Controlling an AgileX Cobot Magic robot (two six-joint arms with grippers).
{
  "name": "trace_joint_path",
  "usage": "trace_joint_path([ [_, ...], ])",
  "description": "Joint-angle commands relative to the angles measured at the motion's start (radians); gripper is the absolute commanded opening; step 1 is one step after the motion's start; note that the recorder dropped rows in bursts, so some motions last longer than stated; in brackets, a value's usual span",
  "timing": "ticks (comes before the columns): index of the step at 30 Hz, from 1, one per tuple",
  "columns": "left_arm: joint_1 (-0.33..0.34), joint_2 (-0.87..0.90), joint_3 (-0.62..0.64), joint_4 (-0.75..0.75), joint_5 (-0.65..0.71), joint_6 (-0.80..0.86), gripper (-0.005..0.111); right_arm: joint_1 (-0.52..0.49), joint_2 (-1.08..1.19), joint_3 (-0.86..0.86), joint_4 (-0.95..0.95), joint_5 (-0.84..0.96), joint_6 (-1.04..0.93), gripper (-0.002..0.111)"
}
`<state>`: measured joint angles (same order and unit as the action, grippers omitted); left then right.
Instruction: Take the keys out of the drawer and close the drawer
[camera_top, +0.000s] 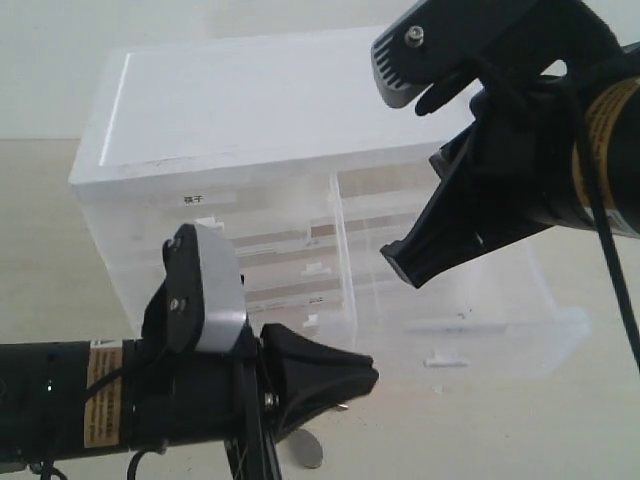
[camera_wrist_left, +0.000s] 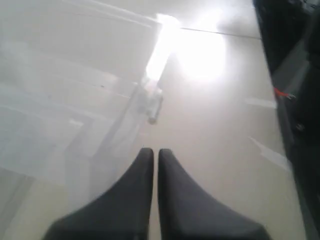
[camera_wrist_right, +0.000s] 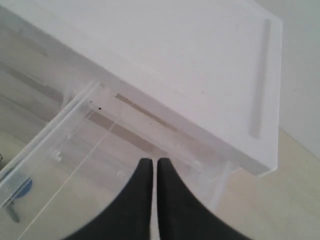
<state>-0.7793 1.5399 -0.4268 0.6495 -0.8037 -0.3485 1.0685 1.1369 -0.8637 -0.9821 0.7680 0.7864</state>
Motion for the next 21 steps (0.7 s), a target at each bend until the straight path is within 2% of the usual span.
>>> trace_joint_path([
  [1,-0.001,-0.01,-0.01,-0.193,-0.049,0.083,0.005,0.0,-0.008,0.006,-0.004,0.007,-0.004,0.0],
  [4,-0.001,-0.01,-0.014,-0.204,-0.112,0.087,0.005,0.0,-0.008,0.006,-0.001,0.005,-0.004,0.0],
  [15,-0.001,-0.01,-0.029,-0.251,-0.086,0.09,0.005,0.0,-0.043,0.006,0.027,0.044,-0.018,0.0],
  [19,-0.001,-0.039,-0.021,-0.21,-0.075,0.103,0.005,0.0,-0.096,0.006,0.092,0.051,-0.1,0.0],
  [21,-0.001,-0.083,-0.005,-0.178,-0.075,0.103,0.005,0.0,-0.127,0.006,0.179,0.049,-0.252,0.0],
])
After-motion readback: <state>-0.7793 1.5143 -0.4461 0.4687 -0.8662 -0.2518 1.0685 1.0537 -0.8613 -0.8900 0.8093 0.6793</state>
